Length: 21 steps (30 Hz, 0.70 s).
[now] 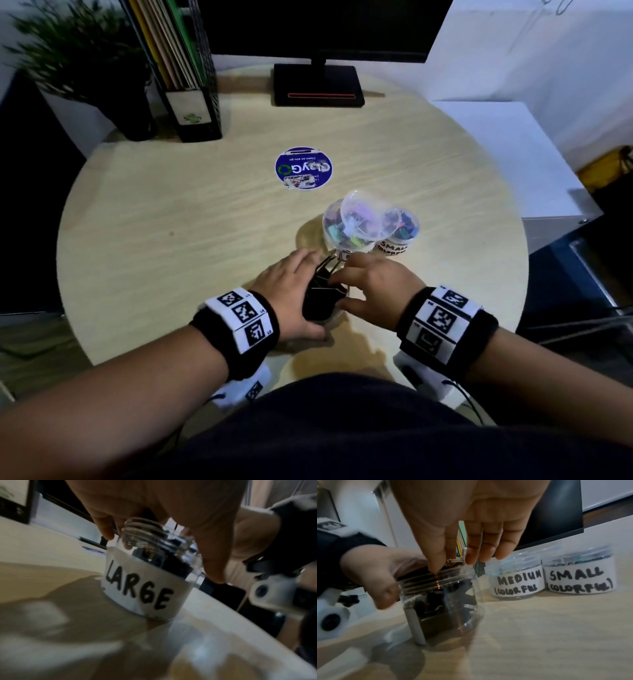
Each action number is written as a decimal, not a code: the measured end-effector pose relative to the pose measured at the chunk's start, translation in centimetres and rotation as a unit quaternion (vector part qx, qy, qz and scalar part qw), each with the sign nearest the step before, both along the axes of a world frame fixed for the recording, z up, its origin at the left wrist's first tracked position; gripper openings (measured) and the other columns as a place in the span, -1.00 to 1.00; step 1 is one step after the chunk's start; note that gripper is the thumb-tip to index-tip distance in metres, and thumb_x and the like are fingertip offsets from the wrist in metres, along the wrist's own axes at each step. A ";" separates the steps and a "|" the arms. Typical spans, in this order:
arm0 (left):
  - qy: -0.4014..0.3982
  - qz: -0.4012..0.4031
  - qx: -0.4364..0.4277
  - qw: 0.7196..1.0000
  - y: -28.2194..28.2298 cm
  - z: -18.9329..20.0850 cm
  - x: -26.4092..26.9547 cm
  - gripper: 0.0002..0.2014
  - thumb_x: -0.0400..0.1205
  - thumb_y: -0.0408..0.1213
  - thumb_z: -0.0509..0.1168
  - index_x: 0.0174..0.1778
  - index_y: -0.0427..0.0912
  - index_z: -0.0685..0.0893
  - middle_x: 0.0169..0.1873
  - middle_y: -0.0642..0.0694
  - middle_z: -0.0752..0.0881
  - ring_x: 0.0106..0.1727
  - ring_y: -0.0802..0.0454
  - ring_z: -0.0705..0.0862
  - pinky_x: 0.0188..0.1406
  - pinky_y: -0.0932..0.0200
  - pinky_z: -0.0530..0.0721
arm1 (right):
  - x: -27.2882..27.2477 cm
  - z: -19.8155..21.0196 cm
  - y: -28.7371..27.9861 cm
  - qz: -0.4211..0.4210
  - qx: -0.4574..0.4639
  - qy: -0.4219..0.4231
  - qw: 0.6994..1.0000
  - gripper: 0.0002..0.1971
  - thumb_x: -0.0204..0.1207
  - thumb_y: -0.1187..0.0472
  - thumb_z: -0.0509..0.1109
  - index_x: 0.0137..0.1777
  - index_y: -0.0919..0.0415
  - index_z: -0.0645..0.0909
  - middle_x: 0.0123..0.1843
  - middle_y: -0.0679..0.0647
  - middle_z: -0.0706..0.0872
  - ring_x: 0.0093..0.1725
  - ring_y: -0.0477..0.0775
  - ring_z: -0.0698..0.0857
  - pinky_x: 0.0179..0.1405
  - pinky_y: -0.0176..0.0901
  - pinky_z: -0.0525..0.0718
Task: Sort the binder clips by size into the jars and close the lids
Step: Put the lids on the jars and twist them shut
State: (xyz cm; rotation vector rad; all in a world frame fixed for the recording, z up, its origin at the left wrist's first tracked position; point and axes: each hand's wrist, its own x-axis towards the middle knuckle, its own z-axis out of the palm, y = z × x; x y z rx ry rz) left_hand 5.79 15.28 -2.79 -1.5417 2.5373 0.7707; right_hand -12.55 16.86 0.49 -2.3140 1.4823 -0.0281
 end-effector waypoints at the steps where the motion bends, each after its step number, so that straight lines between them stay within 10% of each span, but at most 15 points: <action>1: 0.028 -0.002 0.020 0.999 0.1 0.1 -0.1 0.30 0.12 0.37 0.47 0.63 0.02 -0.16 0.63 0.03 -0.06 0.63 0.02 0.04 0.60 0.12 0.09 | 0.0 0.1 0.1 -0.011 0.016 0.005 1.000 -0.67 0.42 0.05 0.46 0.19 -0.02 0.67 0.05 0.08 0.67 0.07 0.19 0.64 0.04 -0.03 0.58; 5: 0.128 0.045 0.027 0.990 -0.1 0.9 0.4 0.20 0.03 0.50 0.14 0.62 0.03 0.08 0.59 -0.03 0.19 0.59 0.02 0.18 0.58 0.15 0.13 | -0.8 0.1 0.4 -0.034 0.007 0.012 0.999 -0.80 0.49 0.10 0.39 0.08 0.02 0.70 0.08 0.06 0.67 0.13 0.16 0.63 0.03 -0.06 0.58; 12: 0.105 0.045 0.007 0.993 -0.6 0.9 2.0 -0.42 0.41 0.03 0.48 0.37 0.05 0.56 0.37 0.22 0.45 0.35 0.15 0.48 0.33 0.24 0.41 | -1.1 0.3 1.1 -0.094 0.017 -0.043 0.995 -0.78 0.30 0.29 0.40 -0.03 0.17 0.61 -0.14 0.00 0.53 -0.28 0.02 0.52 -0.17 -0.15 0.55; 17: 0.122 0.078 0.028 0.989 -0.1 -0.1 2.1 -0.46 0.36 0.03 0.51 0.28 0.07 0.61 0.14 0.31 0.45 0.21 0.21 0.53 0.15 0.35 0.40 | 0.3 0.2 1.6 -0.091 -0.045 -0.095 0.990 -0.75 0.22 0.39 0.45 -0.08 0.20 0.71 -0.25 -0.01 0.58 -0.31 0.02 0.57 -0.21 -0.30 0.46; 21: 0.115 0.071 0.024 0.990 -0.1 0.2 1.9 -0.32 0.37 0.01 0.52 0.41 0.13 0.46 0.33 0.16 0.48 0.28 0.15 0.50 0.24 0.28 0.42 | 0.5 -0.1 1.8 -0.063 -0.054 -0.088 0.993 -0.78 0.22 0.32 0.40 -0.13 0.16 0.75 -0.23 0.10 0.70 -0.27 0.17 0.70 -0.20 -0.23 0.59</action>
